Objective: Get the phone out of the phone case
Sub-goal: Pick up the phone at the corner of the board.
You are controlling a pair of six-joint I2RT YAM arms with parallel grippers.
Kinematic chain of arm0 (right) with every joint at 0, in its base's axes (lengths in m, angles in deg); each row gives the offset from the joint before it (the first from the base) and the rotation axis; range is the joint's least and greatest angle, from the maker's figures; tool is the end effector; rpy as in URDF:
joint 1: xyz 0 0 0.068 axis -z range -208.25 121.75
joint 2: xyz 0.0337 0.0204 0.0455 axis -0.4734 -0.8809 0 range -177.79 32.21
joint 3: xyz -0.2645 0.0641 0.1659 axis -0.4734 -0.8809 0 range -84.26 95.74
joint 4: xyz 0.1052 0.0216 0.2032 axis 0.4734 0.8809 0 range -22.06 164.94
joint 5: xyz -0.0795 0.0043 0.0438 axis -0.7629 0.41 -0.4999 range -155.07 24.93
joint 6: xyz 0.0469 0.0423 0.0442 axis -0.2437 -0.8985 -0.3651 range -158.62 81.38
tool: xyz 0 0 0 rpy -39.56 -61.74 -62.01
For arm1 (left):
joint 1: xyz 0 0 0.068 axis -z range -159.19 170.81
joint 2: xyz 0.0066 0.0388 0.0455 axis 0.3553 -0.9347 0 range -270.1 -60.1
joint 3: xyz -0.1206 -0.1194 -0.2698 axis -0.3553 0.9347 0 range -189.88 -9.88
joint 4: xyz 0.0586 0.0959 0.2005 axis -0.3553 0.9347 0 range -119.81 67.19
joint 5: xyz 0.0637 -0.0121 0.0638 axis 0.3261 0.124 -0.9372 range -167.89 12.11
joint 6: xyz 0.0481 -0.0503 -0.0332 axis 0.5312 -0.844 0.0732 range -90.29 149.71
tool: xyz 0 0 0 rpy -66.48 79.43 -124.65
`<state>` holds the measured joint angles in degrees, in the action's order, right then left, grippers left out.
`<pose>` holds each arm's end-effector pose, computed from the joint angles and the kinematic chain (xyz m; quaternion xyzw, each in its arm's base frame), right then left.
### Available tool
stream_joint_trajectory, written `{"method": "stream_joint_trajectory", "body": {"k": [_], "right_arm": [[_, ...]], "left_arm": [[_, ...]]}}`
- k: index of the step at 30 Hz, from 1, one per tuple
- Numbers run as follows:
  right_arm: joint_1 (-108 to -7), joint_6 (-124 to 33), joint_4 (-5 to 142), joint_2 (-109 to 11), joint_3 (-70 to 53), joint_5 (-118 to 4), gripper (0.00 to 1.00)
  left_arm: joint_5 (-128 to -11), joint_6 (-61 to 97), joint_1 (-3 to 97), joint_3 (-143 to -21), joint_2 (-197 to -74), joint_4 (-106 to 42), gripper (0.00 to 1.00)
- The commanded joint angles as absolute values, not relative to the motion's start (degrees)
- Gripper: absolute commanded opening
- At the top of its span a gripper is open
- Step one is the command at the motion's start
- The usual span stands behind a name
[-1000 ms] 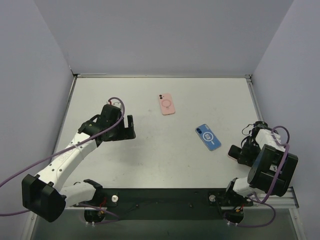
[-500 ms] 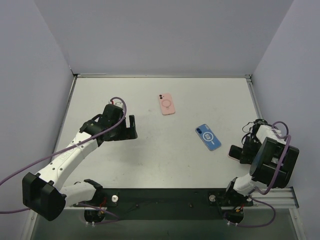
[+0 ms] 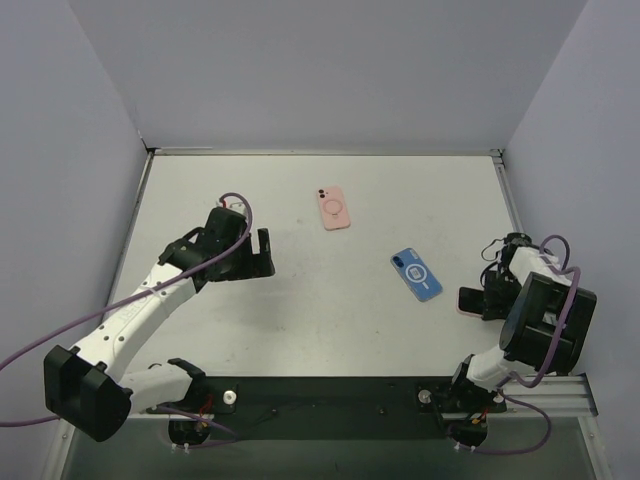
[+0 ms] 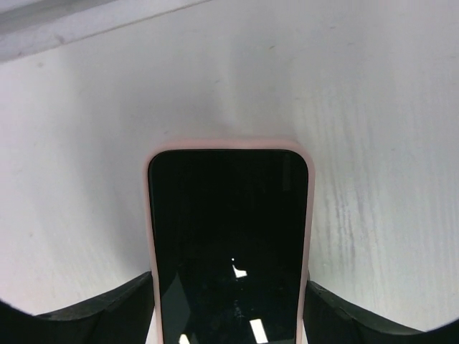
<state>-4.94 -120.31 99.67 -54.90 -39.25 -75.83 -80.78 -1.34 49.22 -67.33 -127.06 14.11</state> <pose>0.2152 -0.1059 0.1945 0.7900 0.5896 -0.0128 0.1675 0.1768 -0.0918 0.3122 -0.0298 0.9487 -0.1347 0.2843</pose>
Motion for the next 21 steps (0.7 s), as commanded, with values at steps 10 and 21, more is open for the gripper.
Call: {"method": "stream_joint_trajectory", "body": {"k": [10, 21], "right_arm": [[-15.6, -97.5, 95.1, -43.6, -36.5, -72.2, 0.07], [-35.2, -75.2, 85.2, -42.0, -28.3, -55.4, 0.00]], "left_arm": [[-78.7, -10.6, 49.0, -67.5, -120.4, 10.0, 0.98], [-75.8, -15.4, 41.1, -62.7, -120.1, 8.8, 0.97]]}}
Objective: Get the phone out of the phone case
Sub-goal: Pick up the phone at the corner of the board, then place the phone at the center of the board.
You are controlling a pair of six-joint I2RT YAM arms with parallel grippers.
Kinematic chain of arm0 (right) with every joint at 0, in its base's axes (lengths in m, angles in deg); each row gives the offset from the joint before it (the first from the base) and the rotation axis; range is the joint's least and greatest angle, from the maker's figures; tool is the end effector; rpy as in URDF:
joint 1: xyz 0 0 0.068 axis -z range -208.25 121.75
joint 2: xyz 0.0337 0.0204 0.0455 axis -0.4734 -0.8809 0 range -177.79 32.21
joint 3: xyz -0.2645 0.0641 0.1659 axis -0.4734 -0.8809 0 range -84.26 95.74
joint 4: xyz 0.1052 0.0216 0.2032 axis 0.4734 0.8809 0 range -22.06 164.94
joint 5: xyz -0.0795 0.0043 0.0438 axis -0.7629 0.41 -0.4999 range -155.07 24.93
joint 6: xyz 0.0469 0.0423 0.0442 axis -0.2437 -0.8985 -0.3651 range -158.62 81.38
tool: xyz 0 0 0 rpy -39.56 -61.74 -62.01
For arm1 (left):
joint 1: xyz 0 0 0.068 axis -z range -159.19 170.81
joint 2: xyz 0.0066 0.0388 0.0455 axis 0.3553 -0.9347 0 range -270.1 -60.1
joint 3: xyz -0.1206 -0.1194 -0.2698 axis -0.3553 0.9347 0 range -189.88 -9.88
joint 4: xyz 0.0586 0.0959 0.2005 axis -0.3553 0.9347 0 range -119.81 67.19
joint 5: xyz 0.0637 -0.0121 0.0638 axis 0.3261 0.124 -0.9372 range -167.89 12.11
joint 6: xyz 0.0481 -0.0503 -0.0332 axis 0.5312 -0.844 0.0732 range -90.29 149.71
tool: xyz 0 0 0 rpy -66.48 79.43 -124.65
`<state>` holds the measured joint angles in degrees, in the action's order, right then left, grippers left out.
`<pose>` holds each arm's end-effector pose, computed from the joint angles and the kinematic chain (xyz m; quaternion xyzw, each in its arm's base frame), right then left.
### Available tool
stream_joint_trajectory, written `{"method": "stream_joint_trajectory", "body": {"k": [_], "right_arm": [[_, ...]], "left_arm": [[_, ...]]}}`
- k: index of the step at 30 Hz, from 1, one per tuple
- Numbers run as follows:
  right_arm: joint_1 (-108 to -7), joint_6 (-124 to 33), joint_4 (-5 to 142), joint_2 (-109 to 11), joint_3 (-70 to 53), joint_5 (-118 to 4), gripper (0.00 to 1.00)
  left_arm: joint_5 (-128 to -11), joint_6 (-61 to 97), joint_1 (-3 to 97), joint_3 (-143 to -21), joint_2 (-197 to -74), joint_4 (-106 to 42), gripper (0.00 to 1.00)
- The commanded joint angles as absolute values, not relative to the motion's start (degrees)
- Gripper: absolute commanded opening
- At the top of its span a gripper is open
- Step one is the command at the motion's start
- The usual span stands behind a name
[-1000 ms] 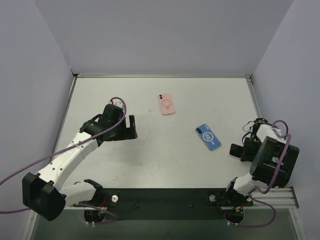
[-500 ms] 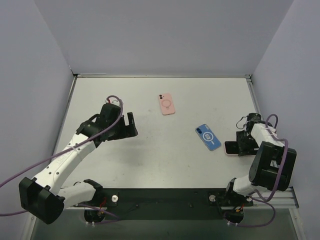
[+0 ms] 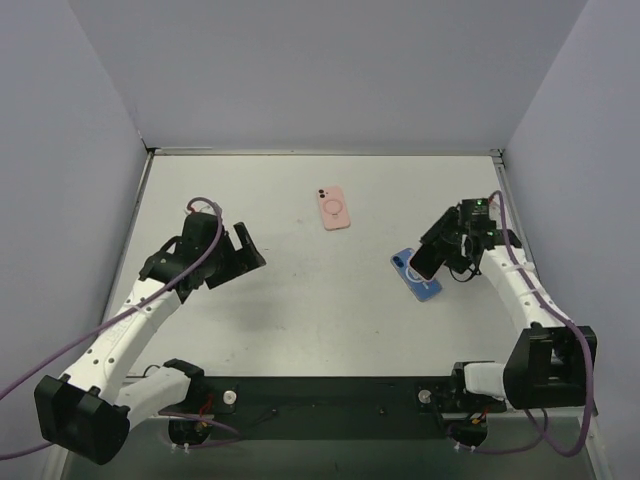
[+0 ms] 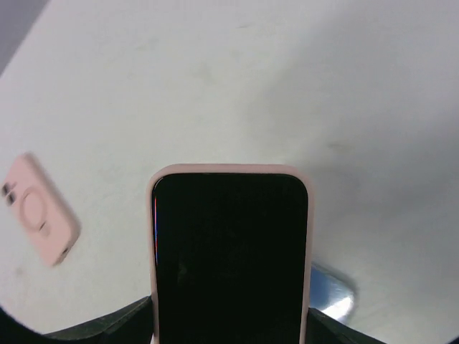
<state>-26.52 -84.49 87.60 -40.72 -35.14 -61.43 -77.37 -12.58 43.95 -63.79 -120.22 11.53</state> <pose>0.2470 -0.0032 0.2848 0.3591 0.8452 0.1753 0.3549 0.1610 -0.0694 0.3172 -0.1534 0.9194 -0.1992 0.3024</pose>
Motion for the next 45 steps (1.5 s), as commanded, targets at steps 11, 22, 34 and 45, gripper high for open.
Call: {"method": "stream_joint_trajectory", "body": {"k": [11, 22, 34, 45], "right_arm": [[-69.8, -65.5, 93.2, -68.1, -6.7, -56.6, 0.02], [-73.9, -66.5, 93.1, -77.5, -3.7, -58.7, 0.63], [-74.5, -66.6, 92.5, -74.8, -11.9, -61.4, 0.90], [-78.9, -68.1, 91.5, -76.8, -12.8, -66.9, 0.87]], "left_arm": [[-68.0, -17.4, 32.9, -57.7, -118.8, 4.7, 0.95], [-65.1, -11.3, 29.6, -58.9, -120.9, 9.3, 0.95], [-61.8, -12.0, 29.3, -55.9, -121.4, 5.6, 0.95], [-60.5, -13.4, 29.3, -55.5, -123.2, 4.7, 0.95]]}}
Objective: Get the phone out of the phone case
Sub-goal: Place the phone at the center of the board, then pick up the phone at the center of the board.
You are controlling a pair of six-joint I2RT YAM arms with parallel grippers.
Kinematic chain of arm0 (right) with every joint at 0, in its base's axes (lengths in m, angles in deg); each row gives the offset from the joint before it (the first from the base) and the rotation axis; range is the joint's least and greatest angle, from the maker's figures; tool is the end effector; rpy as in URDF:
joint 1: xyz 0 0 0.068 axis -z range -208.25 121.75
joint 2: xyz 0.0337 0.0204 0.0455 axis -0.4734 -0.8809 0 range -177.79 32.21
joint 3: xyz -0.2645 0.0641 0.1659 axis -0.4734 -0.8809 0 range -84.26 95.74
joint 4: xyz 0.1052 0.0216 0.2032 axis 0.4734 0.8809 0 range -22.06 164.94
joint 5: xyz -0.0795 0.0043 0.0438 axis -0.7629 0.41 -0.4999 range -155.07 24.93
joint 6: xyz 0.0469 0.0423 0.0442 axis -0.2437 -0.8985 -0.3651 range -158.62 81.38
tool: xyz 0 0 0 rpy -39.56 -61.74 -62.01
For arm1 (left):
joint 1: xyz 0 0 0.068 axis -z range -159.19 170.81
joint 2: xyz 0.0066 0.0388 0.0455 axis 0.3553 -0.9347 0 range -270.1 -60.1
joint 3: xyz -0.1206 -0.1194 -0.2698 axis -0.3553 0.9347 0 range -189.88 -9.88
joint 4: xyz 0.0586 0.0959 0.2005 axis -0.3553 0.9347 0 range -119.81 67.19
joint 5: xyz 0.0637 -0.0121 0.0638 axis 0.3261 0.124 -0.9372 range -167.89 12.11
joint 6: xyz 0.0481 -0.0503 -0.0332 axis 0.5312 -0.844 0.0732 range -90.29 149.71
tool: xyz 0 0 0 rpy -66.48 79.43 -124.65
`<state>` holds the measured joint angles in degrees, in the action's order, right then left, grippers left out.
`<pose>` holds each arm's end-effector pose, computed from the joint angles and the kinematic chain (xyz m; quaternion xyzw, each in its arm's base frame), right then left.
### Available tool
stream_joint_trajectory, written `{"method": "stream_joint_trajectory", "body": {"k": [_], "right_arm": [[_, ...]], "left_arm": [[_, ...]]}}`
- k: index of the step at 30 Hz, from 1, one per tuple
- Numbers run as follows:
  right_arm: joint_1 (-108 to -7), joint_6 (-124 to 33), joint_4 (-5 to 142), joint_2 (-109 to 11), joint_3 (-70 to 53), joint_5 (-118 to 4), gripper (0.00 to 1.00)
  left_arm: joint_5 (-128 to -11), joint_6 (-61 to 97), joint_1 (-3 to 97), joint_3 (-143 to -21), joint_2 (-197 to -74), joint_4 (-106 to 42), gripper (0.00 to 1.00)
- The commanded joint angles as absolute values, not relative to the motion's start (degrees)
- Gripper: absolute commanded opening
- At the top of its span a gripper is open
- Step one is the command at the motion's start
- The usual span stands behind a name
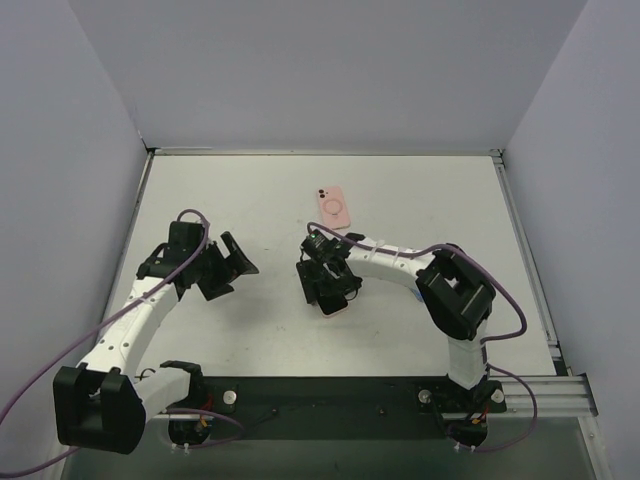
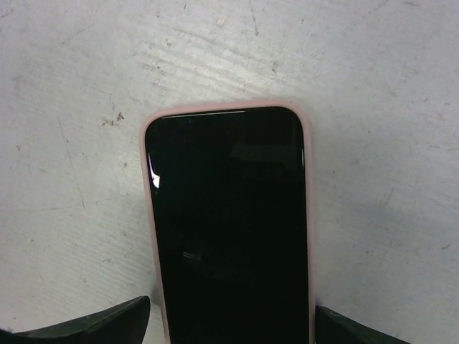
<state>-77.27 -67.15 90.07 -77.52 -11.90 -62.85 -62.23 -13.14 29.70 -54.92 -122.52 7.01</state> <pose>0.2602 0.3037 0.2059 -0.1766 0.9483 0.1793 0.1934 0.1705 -0.0445 0.2723 -0.2353 0.9138 -0.2495 0.2175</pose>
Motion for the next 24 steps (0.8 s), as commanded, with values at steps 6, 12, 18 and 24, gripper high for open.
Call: {"method": "stream_joint_trajectory", "body": {"k": [6, 12, 18, 24], "right_arm": [[-79.8, -68.6, 91.1, -77.5, -13.1, -67.4, 0.72], [-79.8, -69.4, 90.2, -74.2, -13.8, -65.9, 0.33], [-79.7, -70.2, 87.7, -67.1, -14.4, -63.9, 0.23], [-79.7, -71.4, 84.3, -62.8, -16.6, -59.7, 0.17]], "left_arm": [[-61.7, -14.2, 29.4, -55.6, -123.4, 5.3, 0.94], [-56.1, -15.4, 30.0, -53.9, -122.3, -0.3, 0.94], [-47.2, -17.6, 31.4, -50.9, -125.3, -10.0, 0.93], [-42.0, -18.2, 34.4, -49.9, -132.3, -19.2, 0.92]]}}
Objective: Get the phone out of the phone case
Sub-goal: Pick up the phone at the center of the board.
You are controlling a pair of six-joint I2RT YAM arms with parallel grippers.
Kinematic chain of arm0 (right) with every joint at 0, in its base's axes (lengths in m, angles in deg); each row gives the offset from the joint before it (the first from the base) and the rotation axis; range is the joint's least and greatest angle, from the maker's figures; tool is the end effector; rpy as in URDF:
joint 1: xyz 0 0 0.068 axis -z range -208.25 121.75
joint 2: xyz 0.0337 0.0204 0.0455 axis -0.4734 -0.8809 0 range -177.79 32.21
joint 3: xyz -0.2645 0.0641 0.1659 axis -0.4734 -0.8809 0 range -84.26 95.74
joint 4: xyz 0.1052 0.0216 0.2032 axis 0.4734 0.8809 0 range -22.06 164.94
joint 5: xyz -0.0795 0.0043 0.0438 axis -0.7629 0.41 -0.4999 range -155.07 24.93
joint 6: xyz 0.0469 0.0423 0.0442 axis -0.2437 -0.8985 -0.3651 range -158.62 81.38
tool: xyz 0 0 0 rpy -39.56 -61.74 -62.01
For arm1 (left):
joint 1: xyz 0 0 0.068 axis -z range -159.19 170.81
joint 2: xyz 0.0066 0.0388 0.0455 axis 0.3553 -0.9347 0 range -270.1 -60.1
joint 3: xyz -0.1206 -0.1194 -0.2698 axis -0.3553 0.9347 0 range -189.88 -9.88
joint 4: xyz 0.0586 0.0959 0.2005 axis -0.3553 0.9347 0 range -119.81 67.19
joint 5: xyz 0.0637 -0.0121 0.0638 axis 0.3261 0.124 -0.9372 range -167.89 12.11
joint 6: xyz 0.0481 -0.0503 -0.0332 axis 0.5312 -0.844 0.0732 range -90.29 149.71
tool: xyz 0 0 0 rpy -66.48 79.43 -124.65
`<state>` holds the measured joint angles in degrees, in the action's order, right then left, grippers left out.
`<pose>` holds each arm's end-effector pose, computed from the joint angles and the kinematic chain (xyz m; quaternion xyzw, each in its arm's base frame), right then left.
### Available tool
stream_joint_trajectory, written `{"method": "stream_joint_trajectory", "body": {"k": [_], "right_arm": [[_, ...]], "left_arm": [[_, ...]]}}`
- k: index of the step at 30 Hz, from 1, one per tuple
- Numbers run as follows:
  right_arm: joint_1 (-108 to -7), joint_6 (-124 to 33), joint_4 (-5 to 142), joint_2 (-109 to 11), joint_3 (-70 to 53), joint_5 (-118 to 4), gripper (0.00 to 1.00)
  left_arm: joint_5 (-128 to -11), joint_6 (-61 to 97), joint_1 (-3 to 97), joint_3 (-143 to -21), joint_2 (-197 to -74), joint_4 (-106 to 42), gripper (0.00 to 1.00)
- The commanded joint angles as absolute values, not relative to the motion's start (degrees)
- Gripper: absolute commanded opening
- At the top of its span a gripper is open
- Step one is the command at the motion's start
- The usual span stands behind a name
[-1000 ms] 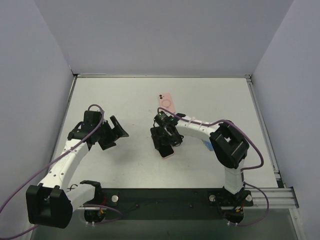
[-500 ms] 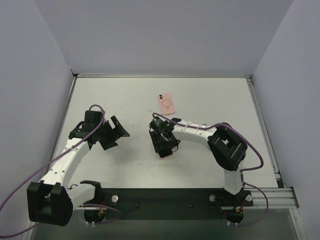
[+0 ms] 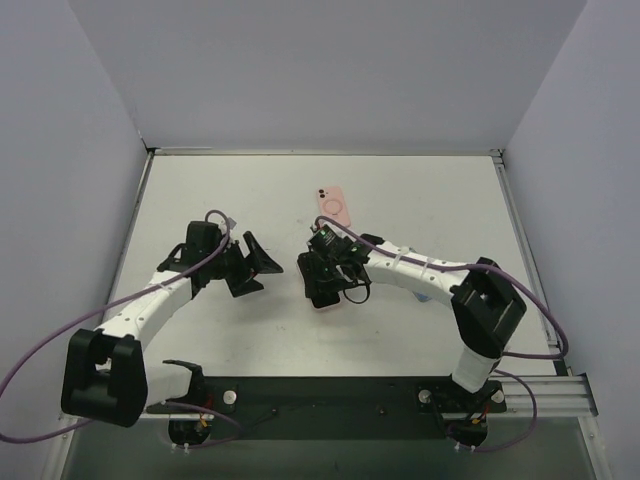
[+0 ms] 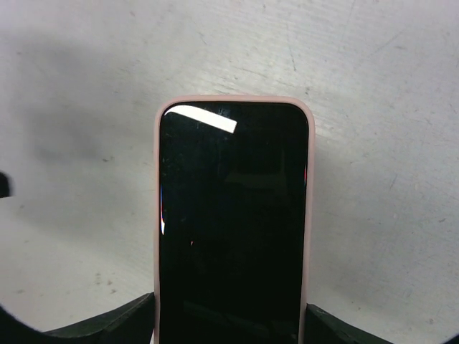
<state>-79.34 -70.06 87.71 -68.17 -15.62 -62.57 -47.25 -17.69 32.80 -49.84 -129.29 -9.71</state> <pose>0.2325 0.2928 0.2505 -0.1682 0.9288 0.2328 0.2342 0.1963 -0.0758 0.2548 -0.1876 0.8894 -0.3812 0.1685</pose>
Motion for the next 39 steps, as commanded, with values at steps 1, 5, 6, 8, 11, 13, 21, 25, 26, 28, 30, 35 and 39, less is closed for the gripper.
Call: {"method": "stream_joint_trajectory", "body": {"k": [1, 5, 6, 8, 11, 13, 21, 25, 26, 28, 30, 35, 39], "right_arm": [[-79.8, -72.0, 83.9, -62.5, -17.4, -58.9, 0.14], [-79.8, -72.7, 82.4, -61.0, -18.6, -56.5, 0.10], [-79.8, -72.5, 82.2, -60.6, -18.7, -56.1, 0.10], [-79.9, -72.9, 82.1, -60.2, -19.3, -55.7, 0.09], [-79.9, -73.3, 81.0, -59.0, -19.8, -55.0, 0.09], [-80.1, -73.7, 80.8, -58.8, -19.8, -54.1, 0.09], [-80.1, -75.4, 78.2, -58.8, -20.1, -50.7, 0.08], [-80.1, -75.8, 77.6, -58.7, -20.3, -49.8, 0.09], [-80.0, -75.8, 77.4, -58.7, -20.3, -49.4, 0.09], [-80.0, -76.1, 77.3, -59.1, -20.3, -49.0, 0.09], [-80.1, -76.1, 77.3, -59.5, -20.5, -48.9, 0.09], [-80.1, -76.2, 77.3, -59.0, -21.2, -49.5, 0.41], [-79.4, -75.4, 79.0, -56.7, -21.2, -52.3, 0.95]], "left_arm": [[-40.0, -18.6, 34.4, -49.9, -134.8, -19.9, 0.92], [-38.5, -22.5, 36.5, -49.2, -137.7, -26.9, 0.92], [-38.7, -23.7, 37.5, -49.0, -138.0, -28.0, 0.92], [-39.0, -24.4, 38.2, -49.4, -139.3, -29.0, 0.92], [-39.0, -25.5, 39.5, -49.6, -141.6, -32.3, 0.90], [-38.4, -26.9, 40.3, -49.1, -143.2, -33.9, 0.87], [-38.0, -30.6, 42.6, -50.1, -147.7, -39.4, 0.76], [-38.2, -31.0, 42.9, -51.4, -148.7, -39.8, 0.70], [-38.2, -30.8, 43.0, -52.0, -149.0, -39.5, 0.68], [-38.2, -30.6, 43.1, -52.9, -149.6, -38.8, 0.63], [-38.2, -30.8, 43.3, -53.0, -149.8, -38.9, 0.55], [-37.9, -31.1, 43.4, -54.4, -151.0, -40.4, 0.26], [-36.1, -28.7, 43.1, -60.8, -154.1, -35.5, 0.00]]}}
